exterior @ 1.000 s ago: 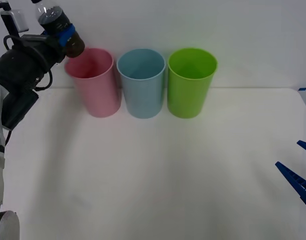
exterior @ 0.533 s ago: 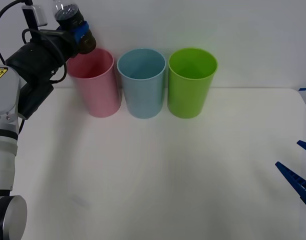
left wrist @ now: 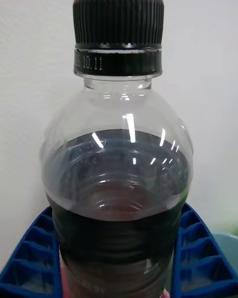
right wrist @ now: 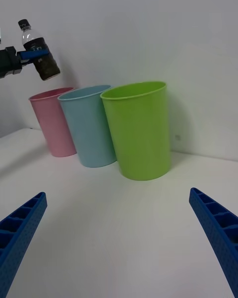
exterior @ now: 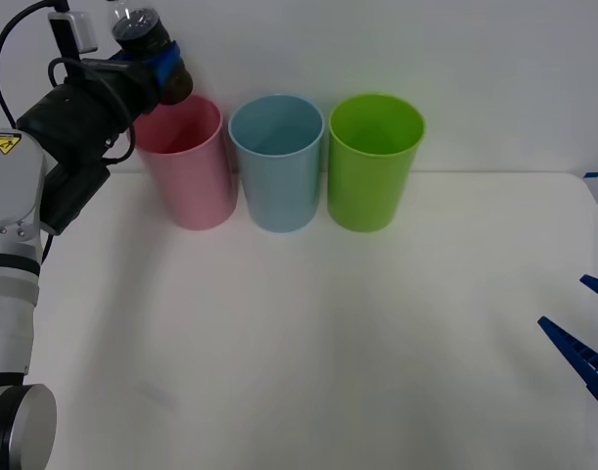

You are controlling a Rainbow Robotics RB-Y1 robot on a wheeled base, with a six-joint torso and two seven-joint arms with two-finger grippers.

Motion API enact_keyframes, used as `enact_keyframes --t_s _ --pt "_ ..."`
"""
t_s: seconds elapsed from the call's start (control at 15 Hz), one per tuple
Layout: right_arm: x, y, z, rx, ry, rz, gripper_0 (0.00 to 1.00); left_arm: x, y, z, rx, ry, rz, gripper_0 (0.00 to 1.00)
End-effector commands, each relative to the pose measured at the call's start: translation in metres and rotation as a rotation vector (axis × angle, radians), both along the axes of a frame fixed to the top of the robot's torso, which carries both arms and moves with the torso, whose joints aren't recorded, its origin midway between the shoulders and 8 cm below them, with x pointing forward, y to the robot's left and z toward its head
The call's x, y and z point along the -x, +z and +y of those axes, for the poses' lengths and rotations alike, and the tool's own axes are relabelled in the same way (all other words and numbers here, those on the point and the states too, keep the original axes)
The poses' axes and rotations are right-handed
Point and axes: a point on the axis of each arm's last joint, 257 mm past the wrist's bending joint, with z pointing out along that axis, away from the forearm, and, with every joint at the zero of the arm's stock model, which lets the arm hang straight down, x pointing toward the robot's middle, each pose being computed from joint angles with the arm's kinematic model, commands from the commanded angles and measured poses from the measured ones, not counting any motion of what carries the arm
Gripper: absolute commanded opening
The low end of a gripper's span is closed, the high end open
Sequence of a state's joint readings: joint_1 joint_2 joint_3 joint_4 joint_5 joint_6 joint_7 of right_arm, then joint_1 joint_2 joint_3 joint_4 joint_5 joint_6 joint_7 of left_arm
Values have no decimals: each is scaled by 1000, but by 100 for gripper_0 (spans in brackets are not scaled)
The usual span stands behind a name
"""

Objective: Grasp the object on the table and drop it into the matching bin: aluminum can to the light blue bin, PET bottle to the pink bin.

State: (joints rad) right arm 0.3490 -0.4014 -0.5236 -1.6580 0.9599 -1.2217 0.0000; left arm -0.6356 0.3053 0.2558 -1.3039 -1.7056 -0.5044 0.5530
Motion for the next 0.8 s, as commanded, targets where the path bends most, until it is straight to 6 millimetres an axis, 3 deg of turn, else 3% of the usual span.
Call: enact_keyframes --t_s 0.07,0.53,0.8 --pt "0 0 0 0 0 0 100 1 1 0 11 -5 -2 100" --pt "0 0 0 0 0 0 100 7 -5 1 49 -32 6 100" --pt "0 0 0 0 0 0 100 25 -11 15 64 -56 0 100"
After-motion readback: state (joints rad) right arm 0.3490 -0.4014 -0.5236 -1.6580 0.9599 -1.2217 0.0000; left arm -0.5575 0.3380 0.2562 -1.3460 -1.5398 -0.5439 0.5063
